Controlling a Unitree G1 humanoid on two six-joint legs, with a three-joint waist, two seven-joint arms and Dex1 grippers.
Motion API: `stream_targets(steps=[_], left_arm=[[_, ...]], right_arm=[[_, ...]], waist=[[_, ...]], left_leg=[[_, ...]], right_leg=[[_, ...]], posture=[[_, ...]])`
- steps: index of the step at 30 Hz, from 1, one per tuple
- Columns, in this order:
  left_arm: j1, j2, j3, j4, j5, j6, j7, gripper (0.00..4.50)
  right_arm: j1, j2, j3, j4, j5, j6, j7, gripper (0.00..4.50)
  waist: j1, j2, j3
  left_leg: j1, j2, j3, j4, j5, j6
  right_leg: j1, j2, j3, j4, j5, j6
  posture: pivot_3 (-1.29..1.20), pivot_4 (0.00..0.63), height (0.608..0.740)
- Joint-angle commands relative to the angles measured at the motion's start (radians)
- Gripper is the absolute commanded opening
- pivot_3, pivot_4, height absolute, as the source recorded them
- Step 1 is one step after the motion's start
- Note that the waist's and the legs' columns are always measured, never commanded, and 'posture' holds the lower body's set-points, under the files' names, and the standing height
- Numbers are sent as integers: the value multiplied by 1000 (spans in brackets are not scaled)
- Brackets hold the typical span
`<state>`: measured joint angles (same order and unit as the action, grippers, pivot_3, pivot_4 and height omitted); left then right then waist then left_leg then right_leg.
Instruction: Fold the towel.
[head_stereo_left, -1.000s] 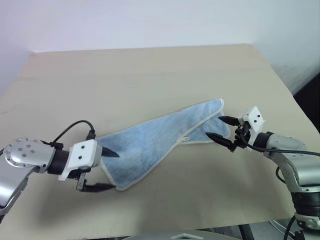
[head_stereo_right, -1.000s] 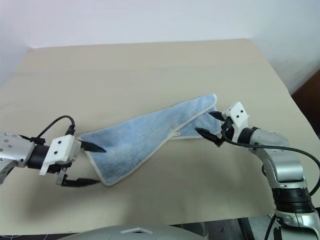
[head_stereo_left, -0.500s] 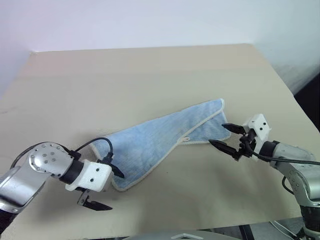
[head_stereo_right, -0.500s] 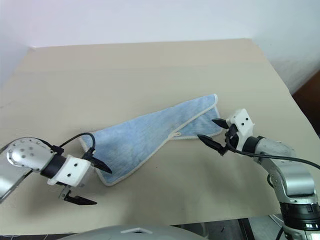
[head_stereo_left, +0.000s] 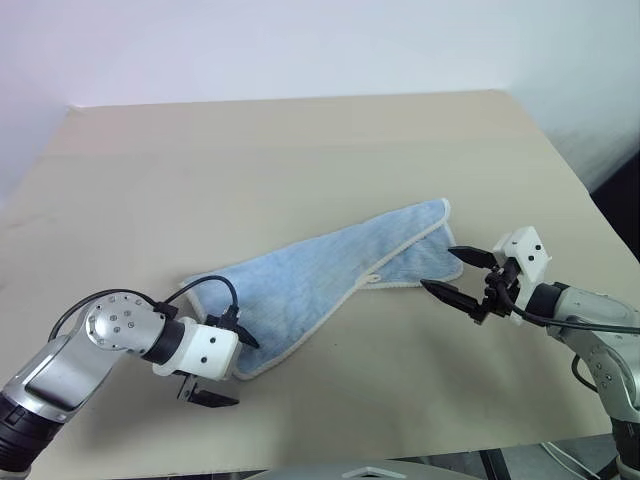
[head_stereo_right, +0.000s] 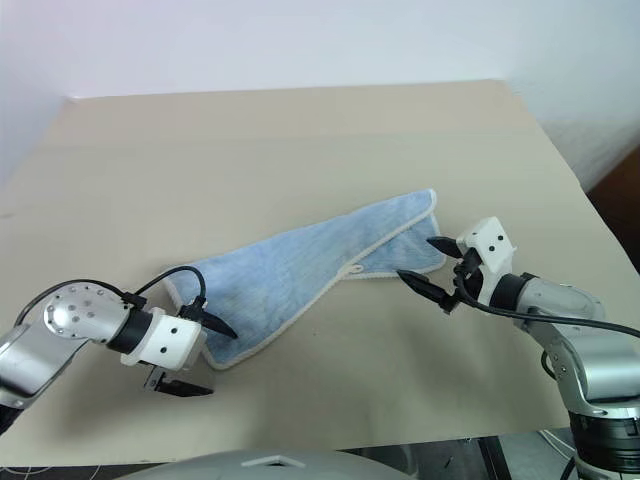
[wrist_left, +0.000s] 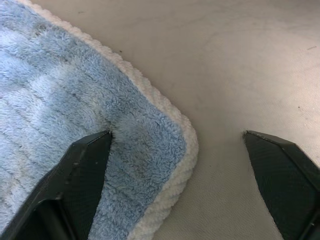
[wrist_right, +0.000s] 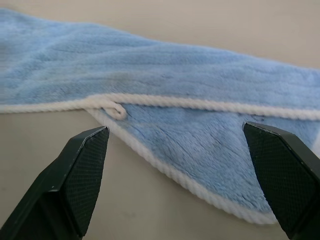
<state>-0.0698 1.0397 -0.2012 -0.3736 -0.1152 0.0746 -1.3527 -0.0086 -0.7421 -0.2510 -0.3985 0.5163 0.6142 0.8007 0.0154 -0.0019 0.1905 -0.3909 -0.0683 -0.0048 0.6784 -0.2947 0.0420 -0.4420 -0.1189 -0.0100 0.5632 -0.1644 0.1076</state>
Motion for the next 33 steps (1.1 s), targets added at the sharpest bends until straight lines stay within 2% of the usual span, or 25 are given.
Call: stream_targets(steps=[1,12,18,22,25,27,33], left_arm=[[-9,-14,-13,33,41,14,40,3335],[-51,-23,5,90,26,1,32,25],[-38,2,71,89,-22,14,36,25],[-5,41,158,69,-84,57,28,25],[5,52,177,66,-80,55,39,25],[11,47,191,68,-81,60,56,25],[35,38,207,49,-74,68,100,25]], right_arm=[[7,-17,-29,-46,20,5,-3,4500],[-19,-32,-22,-31,12,-5,-8,4500],[-84,-46,35,40,-108,-115,-27,4500],[-192,-81,156,198,-332,-315,-64,4500],[-272,-88,230,343,-445,-466,-61,4500],[-347,-95,311,486,-571,-623,-84,4500],[-530,-99,443,838,-814,-957,-206,4500]], waist=[[0,0,0],[-2,0,0],[-6,0,0],[-10,-1,1],[-10,-1,1],[-12,-1,1],[-16,-1,2]], left_leg=[[0,0,0,0,0,0],[0,1,0,1,1,2],[0,2,0,1,1,2],[-1,2,1,1,1,2],[-2,2,1,1,2,3],[-2,1,1,1,2,3],[-2,0,2,1,2,3]], right_leg=[[0,0,0,0,0,0],[0,1,0,0,0,0],[0,1,-1,0,0,0],[-2,2,-1,0,0,0],[-3,2,-1,0,0,0],[-3,3,-1,0,0,0],[-3,2,-1,0,0,0]], posture=[[0,150,728],[0,150,728],[0,150,728],[0,150,728],[0,150,728],[0,150,728],[0,150,728]])
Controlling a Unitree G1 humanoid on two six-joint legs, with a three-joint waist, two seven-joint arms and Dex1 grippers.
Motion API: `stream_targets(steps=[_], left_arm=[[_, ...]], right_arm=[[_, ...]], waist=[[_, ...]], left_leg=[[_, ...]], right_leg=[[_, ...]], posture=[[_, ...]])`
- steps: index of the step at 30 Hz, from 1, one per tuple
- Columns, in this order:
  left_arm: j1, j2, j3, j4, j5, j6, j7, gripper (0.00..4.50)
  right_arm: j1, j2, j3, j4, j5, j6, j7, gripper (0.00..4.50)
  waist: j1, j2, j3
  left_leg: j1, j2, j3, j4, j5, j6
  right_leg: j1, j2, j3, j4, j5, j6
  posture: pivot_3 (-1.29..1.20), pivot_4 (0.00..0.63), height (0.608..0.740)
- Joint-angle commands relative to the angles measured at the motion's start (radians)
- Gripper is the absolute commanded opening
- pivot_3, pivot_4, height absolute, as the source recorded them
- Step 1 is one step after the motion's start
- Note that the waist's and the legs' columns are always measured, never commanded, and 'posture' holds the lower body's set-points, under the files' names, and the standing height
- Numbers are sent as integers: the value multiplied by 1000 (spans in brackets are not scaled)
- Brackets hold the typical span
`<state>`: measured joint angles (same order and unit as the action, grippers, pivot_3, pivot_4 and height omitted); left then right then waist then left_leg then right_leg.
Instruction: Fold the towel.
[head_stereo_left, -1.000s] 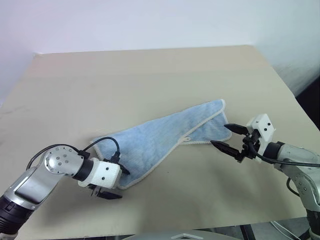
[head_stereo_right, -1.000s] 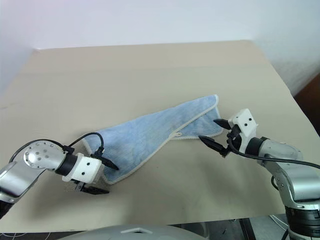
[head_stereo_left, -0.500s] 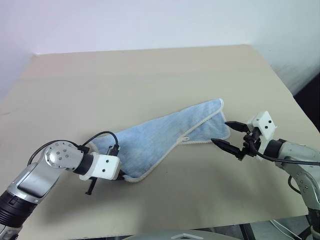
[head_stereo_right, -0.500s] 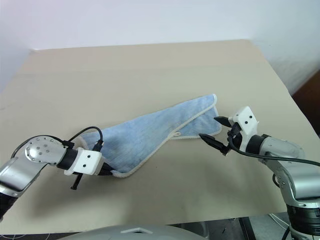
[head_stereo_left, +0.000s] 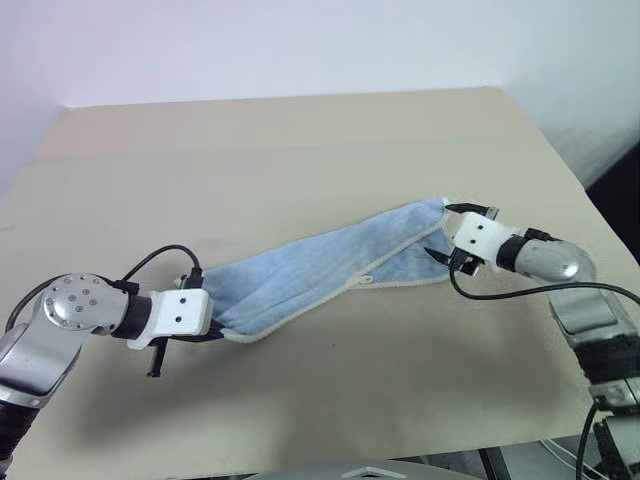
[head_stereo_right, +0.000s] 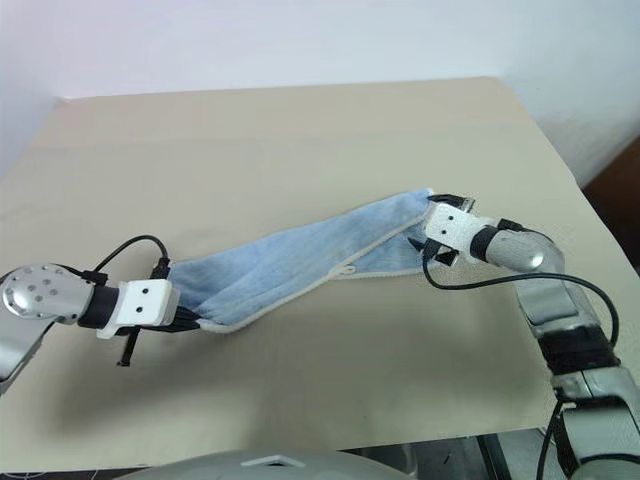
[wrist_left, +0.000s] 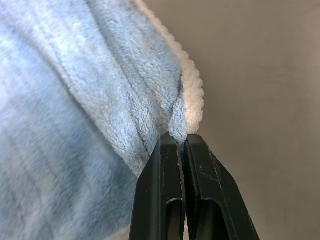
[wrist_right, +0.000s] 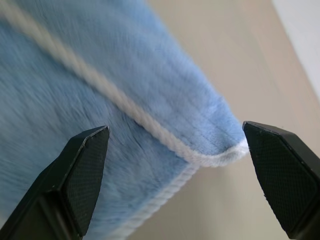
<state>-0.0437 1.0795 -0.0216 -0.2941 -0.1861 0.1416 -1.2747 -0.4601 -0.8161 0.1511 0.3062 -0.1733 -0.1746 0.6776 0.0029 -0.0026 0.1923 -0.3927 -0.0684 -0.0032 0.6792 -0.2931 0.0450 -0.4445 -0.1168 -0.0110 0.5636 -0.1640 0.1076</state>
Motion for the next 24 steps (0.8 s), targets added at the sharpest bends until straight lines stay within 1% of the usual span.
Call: stream_targets(steps=[1,3,7,11,21,24], left_arm=[[15,-3,29,-35,-1,1,29,25],[15,-4,25,-38,1,3,37,25],[19,-9,22,-42,3,5,53,25],[12,-17,13,-36,14,1,69,25],[12,-27,9,-32,28,-4,89,25],[11,-32,9,-32,29,-2,95,0]], right_arm=[[-108,-31,62,190,-172,-218,-125,4500],[-155,-29,82,273,-218,-283,-175,4500],[-242,-12,104,389,-292,-350,-275,4500],[-300,4,143,479,-355,-403,-337,4500],[-353,33,197,564,-427,-491,-421,4500],[-348,33,205,566,-436,-512,-428,3886]], waist=[[-7,0,0],[-14,0,0],[-20,0,0],[-23,0,0],[-23,0,0],[-24,0,0]], left_leg=[[0,0,0,0,0,0],[0,-1,0,0,0,0],[0,-1,0,0,0,0],[1,-1,0,0,0,0],[2,-1,-1,0,1,-1],[2,-2,-1,0,1,-1]], right_leg=[[0,0,0,0,0,0],[0,0,0,1,0,0],[0,0,0,2,0,0],[0,0,1,3,0,0],[0,0,1,5,0,0],[0,0,1,6,0,0]], posture=[[0,150,728],[0,150,728],[0,150,728],[0,150,728],[0,150,728],[0,150,728]])
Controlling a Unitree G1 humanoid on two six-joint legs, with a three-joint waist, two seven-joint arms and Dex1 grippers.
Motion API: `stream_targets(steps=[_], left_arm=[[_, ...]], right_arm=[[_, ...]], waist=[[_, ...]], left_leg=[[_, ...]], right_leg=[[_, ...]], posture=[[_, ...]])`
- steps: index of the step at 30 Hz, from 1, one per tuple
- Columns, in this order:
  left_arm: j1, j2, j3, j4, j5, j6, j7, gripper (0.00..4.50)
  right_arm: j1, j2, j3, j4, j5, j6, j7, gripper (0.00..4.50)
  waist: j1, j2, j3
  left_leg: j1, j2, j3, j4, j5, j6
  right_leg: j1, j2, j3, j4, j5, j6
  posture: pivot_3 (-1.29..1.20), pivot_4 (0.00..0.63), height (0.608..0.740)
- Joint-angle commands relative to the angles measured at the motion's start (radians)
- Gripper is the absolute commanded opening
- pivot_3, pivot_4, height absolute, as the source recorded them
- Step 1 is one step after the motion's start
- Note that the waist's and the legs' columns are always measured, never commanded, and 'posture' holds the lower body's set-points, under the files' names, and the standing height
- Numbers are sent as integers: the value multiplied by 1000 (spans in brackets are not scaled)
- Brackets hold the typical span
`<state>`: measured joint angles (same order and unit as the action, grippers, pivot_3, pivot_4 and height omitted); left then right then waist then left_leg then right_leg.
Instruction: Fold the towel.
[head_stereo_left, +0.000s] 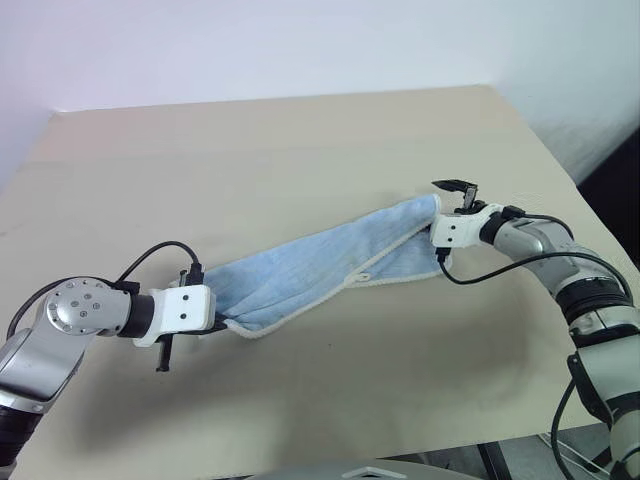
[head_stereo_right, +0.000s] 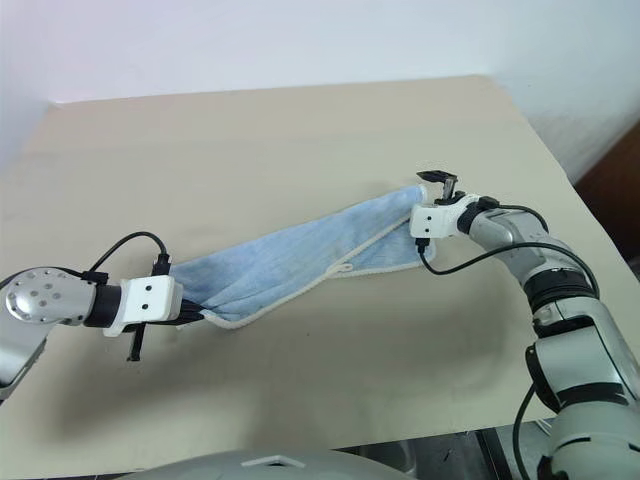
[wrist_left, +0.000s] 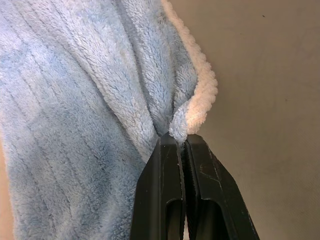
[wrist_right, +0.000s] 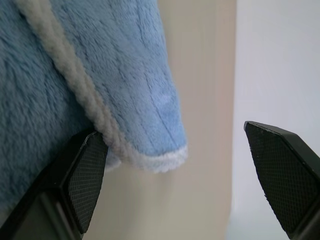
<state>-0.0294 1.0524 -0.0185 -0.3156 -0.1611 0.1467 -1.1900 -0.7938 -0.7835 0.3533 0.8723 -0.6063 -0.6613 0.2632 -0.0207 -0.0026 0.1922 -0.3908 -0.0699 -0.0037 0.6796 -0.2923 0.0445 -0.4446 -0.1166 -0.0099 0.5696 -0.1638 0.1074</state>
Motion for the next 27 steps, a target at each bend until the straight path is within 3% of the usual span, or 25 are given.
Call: stream_targets(steps=[1,11,16,22,27], left_arm=[[-1,-5,7,-10,4,-7,11,0],[-54,-31,-5,33,9,-14,23,0],[-101,-69,11,66,-14,4,38,0],[-254,-215,154,167,-158,157,200,0],[-639,-366,188,573,-89,152,474,0]], right_arm=[[-11,-2,3,-2,-2,-30,-14,3556],[-9,-28,-1,14,2,-45,-24,71],[-2,-52,-16,9,6,-26,-48,27],[32,-91,-104,-65,115,25,0,27],[-92,-78,-184,-10,225,121,98,27]], waist=[[0,0,0],[0,0,0],[1,0,0],[5,-1,0],[6,-2,1]], left_leg=[[0,0,0,0,0,0],[2,-1,0,2,1,-1],[2,-1,0,2,1,-1],[2,-1,-1,3,1,-1],[5,-1,-1,4,2,-3]], right_leg=[[0,0,0,1,0,0],[-1,-1,1,9,0,0],[-1,-1,1,9,0,0],[-1,-1,1,9,2,3],[2,0,1,10,2,4]], posture=[[0,150,728],[0,150,728],[0,150,728],[0,150,728],[0,150,728]])
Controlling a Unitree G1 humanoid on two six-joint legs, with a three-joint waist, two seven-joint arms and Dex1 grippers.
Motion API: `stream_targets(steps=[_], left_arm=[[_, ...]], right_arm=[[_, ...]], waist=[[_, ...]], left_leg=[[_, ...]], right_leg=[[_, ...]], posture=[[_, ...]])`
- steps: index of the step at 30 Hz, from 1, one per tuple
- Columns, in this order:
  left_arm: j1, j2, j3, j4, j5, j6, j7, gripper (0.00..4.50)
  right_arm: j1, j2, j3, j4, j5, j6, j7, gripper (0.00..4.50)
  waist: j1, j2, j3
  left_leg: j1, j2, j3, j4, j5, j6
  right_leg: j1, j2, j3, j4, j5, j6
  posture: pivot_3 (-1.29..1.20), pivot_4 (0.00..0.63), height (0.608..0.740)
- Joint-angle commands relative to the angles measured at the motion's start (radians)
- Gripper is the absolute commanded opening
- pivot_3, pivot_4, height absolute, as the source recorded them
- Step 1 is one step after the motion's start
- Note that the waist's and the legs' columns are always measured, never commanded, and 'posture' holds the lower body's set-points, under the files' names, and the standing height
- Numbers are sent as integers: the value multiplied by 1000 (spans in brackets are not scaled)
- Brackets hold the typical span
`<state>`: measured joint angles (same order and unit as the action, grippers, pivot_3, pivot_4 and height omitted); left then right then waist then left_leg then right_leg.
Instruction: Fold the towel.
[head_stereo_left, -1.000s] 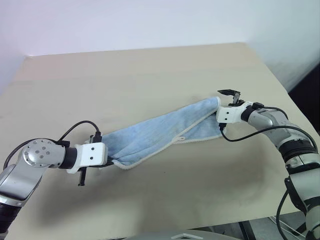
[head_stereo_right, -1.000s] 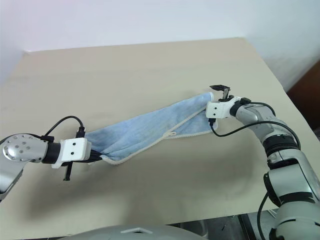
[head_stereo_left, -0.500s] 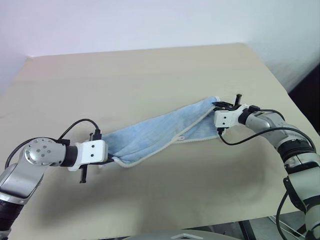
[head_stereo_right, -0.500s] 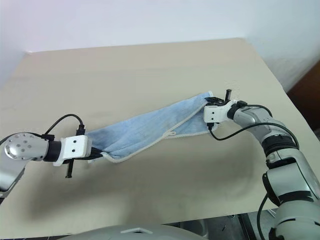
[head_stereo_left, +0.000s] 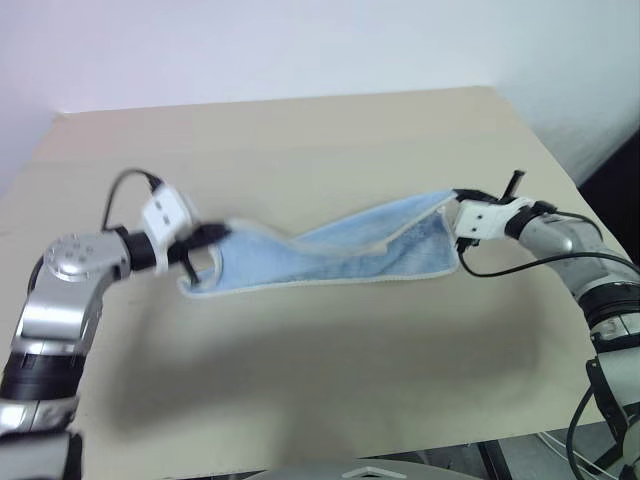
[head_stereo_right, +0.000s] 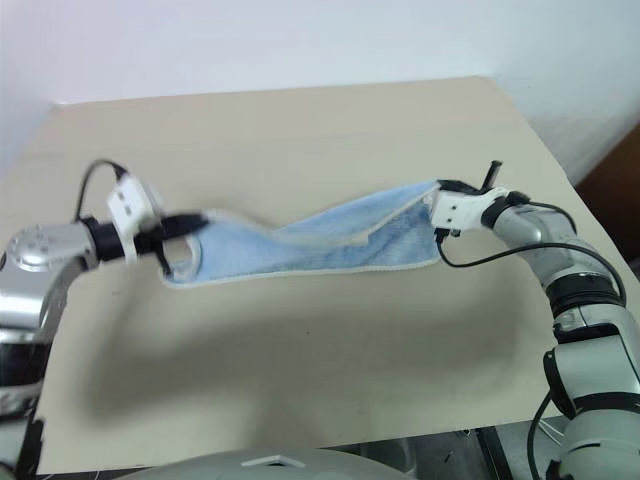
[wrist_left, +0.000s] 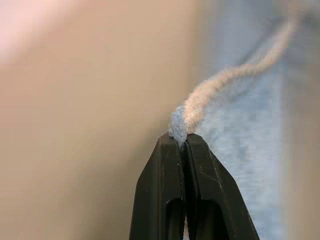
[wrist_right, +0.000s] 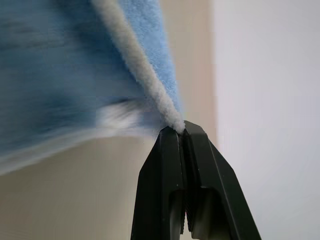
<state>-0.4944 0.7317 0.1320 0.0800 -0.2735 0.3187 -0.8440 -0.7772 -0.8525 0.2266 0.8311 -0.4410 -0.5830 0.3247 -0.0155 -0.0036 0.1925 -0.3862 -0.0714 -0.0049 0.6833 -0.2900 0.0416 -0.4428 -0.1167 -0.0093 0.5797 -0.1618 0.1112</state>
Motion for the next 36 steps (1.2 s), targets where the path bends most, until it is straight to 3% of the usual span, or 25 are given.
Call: stream_targets(steps=[1,7,12,18,21,25,31,36], left_arm=[[-236,-66,38,241,29,-29,154,0],[-591,-99,22,600,106,-209,253,0],[-626,-31,40,610,64,-240,119,0],[-259,93,90,256,-90,-85,-138,0],[-3,155,115,58,-136,-31,-226,0],[231,222,157,-87,-182,46,-295,0],[342,278,212,-124,-208,100,-315,0],[320,281,191,-84,-169,74,-286,0]], right_arm=[[-138,-7,-56,56,58,49,42,27],[-388,-23,-50,203,52,58,56,27],[-409,-70,-117,151,171,46,217,27],[-23,-119,-236,-310,493,233,561,27],[253,-157,-273,-583,599,362,664,27],[486,-198,-319,-779,678,484,741,27],[600,-239,-357,-894,768,605,857,27],[498,-198,-320,-836,714,591,832,27]], waist=[[0,-1,1],[-6,-2,1],[-5,-2,1],[-4,-2,1],[2,-2,1],[8,-2,1],[3,-2,2],[1,-1,2]], left_leg=[[1,0,0,0,0,0],[-5,-1,1,0,2,-4],[-9,-1,2,-6,3,-5],[-11,-1,3,-3,0,-1],[-16,-1,2,1,-1,1],[-18,-1,2,2,-2,3],[-1,5,2,1,-4,-1],[1,5,3,1,-3,-2]], right_leg=[[1,0,0,0,0,0],[-5,0,0,0,0,0],[-9,0,1,-3,-1,1],[-9,-1,1,-4,-1,2],[-14,-2,2,-1,-1,2],[-18,-3,2,0,0,0],[0,-1,2,-3,-3,-3],[-1,-1,2,-2,-3,-3]], posture=[[0,150,728],[0,150,728],[0,150,728],[0,150,728],[0,150,728],[0,150,728],[0,150,728],[0,150,728]])
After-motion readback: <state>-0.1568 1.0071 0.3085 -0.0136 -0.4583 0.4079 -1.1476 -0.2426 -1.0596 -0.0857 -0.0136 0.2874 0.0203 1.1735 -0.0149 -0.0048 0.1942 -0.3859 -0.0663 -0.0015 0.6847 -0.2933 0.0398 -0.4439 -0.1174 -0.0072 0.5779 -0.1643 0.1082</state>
